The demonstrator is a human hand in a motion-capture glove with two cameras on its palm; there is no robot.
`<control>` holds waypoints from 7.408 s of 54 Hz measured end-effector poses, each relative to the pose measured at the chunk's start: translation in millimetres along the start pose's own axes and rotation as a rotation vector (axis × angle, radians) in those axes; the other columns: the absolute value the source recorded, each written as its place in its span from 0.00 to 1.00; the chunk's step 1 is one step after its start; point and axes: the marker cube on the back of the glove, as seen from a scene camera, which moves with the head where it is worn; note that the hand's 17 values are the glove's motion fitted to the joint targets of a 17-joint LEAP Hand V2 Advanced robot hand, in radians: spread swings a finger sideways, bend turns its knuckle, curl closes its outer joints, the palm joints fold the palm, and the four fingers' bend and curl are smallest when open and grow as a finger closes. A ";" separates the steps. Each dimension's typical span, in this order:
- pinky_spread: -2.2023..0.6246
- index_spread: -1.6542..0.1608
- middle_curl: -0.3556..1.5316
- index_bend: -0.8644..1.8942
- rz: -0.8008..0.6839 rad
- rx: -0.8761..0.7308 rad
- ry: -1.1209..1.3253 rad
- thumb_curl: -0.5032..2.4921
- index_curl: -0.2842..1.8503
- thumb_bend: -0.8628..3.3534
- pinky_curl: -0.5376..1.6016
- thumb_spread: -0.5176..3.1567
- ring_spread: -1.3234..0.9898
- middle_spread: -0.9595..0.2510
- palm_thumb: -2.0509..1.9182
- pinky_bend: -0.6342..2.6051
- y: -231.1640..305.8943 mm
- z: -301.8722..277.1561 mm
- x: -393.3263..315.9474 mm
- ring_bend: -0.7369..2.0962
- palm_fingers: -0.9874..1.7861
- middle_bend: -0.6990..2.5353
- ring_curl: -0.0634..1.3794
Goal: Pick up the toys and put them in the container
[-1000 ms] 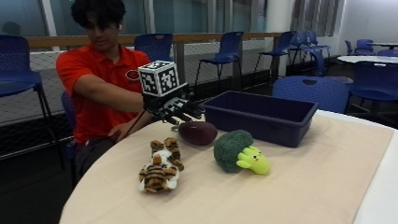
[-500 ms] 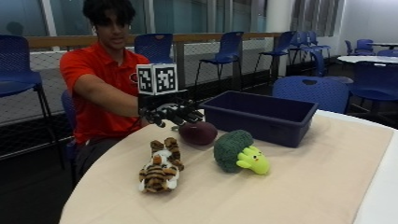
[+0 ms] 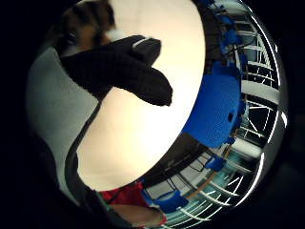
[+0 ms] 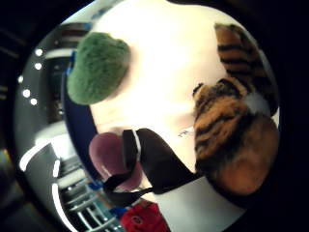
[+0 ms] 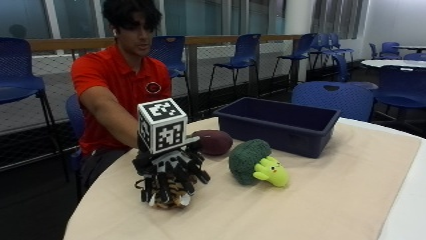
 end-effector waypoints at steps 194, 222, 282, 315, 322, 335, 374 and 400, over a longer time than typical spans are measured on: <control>0.63 0.68 0.39 0.38 -0.368 0.246 0.241 0.38 0.23 0.25 0.40 0.46 0.37 0.52 0.68 0.56 112.0 -34.6 -156.4 0.59 0.60 0.34 0.33; 0.62 0.67 0.43 0.37 -0.581 0.288 -0.033 0.45 0.26 0.24 0.41 0.39 0.34 0.46 0.69 0.53 155.8 -171.9 -335.5 0.56 0.62 0.32 0.34; 0.80 0.72 0.31 0.34 -0.219 -0.017 0.188 0.28 0.18 0.20 0.43 0.44 0.60 0.73 0.52 0.65 -69.3 -13.9 -193.2 0.41 0.31 0.24 0.28; 0.64 0.68 0.26 0.48 -0.495 0.302 0.022 0.37 0.30 0.26 0.40 0.45 0.38 0.60 0.69 0.57 26.8 -108.3 -227.8 0.65 0.63 0.30 0.39; 0.63 0.68 0.27 0.47 -0.606 0.350 0.017 0.39 0.31 0.26 0.40 0.43 0.38 0.58 0.69 0.55 68.9 -128.8 -275.3 0.64 0.64 0.29 0.38; 0.63 0.67 0.28 0.44 -0.716 0.367 0.092 0.43 0.33 0.25 0.41 0.41 0.36 0.56 0.69 0.53 109.5 -128.5 -347.9 0.62 0.66 0.27 0.38; 0.79 0.71 0.26 0.35 -0.603 0.229 0.068 0.33 0.28 0.19 0.46 0.45 0.58 0.75 0.51 0.68 120.9 -130.8 -323.6 0.38 0.25 0.24 0.24; 0.82 0.72 0.26 0.36 -0.410 0.285 -0.003 0.27 0.25 0.19 0.42 0.45 0.63 0.74 0.50 0.64 84.9 -106.3 -160.3 0.34 0.28 0.25 0.24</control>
